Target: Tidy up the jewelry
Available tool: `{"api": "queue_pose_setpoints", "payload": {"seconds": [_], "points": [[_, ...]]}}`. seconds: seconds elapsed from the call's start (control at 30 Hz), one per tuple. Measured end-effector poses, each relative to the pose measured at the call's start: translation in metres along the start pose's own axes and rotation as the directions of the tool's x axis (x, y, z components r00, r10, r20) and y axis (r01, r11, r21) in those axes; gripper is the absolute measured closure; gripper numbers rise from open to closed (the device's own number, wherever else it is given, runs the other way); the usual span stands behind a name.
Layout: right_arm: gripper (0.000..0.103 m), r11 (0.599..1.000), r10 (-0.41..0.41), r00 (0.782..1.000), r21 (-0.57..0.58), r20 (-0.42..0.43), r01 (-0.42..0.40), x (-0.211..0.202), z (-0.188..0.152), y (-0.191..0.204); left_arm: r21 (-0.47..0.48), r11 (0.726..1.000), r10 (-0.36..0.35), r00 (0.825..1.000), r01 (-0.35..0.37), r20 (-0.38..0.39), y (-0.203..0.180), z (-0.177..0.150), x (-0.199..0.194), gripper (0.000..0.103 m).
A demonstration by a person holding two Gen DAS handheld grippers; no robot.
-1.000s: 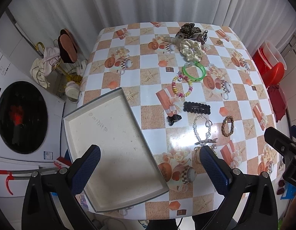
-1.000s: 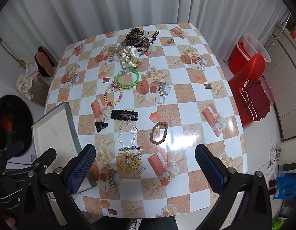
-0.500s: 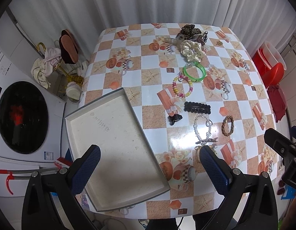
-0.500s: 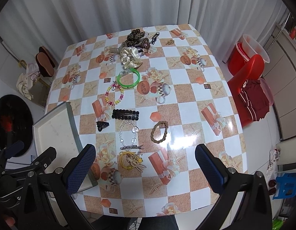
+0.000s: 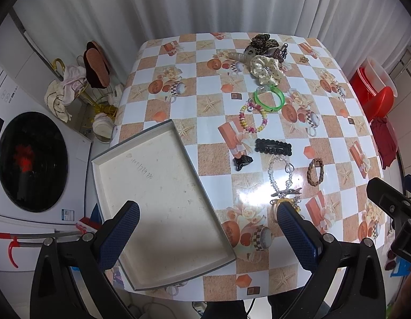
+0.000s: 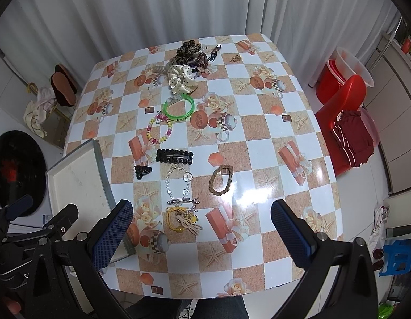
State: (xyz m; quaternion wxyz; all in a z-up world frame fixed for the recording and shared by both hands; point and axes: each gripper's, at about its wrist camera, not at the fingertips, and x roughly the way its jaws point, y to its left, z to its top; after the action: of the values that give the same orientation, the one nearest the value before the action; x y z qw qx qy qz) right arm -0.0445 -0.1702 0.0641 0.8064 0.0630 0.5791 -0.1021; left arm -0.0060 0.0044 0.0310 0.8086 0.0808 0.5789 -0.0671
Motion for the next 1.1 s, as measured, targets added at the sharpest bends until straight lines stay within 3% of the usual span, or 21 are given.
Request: {"api": "queue_pose_setpoints", "payload": {"seconds": [0.63,1.1], "points": [[0.000,1.000,0.004,1.000,-0.006,-0.004,-0.004,-0.002,-0.009,0.006,-0.023,1.000,0.000,1.000,0.000,0.009,0.013,-0.015,-0.007,0.000],[0.000,1.000,0.011,1.000,0.003,-0.019,-0.011,0.004,-0.006,0.007,-0.039,0.999,0.008,1.000,-0.008,-0.002,0.018,-0.008,0.003,0.000]]}}
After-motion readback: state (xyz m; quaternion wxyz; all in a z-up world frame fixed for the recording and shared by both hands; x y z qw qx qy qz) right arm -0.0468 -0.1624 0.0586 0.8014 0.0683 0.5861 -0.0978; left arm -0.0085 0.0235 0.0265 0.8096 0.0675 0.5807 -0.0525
